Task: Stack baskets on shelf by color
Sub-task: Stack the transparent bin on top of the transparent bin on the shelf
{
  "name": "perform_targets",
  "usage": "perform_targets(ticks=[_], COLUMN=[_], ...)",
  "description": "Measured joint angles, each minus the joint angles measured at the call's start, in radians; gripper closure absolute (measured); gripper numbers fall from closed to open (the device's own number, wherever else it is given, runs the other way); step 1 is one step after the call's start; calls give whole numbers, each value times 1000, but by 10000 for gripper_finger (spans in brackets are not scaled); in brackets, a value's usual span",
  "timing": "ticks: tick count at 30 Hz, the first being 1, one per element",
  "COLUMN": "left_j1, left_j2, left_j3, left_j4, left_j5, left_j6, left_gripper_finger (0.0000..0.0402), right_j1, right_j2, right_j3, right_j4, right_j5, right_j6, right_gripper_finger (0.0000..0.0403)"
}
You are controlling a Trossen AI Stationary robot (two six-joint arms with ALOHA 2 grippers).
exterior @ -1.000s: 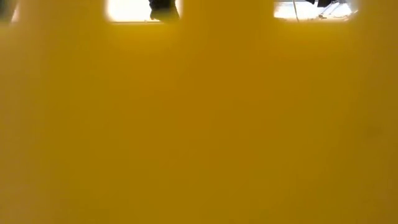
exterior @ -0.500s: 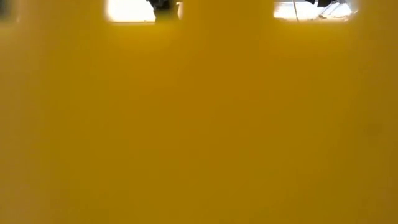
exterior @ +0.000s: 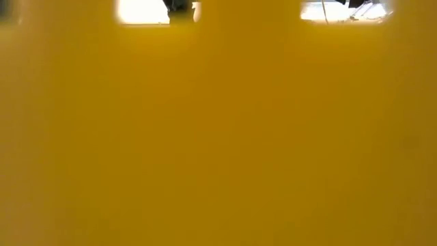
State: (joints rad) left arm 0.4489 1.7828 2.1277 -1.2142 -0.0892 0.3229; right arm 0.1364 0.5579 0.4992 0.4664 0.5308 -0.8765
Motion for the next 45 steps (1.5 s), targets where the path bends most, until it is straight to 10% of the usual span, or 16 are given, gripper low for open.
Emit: perform_targets(ticks=[19, 45], left_j1=[62, 39], left_j2=[0, 60], left_j3=[0, -1], left_j4=[49, 45], left_j5=[144, 77], left_j6=[-96, -65], left_gripper_finger=[391, 395], right_j1=[0, 0], right_j2=[0, 0], right_j3=[0, 0], right_j4=[0, -8], right_j5=[0, 0], right_j6=[0, 9], right_gripper_finger=[232, 232])
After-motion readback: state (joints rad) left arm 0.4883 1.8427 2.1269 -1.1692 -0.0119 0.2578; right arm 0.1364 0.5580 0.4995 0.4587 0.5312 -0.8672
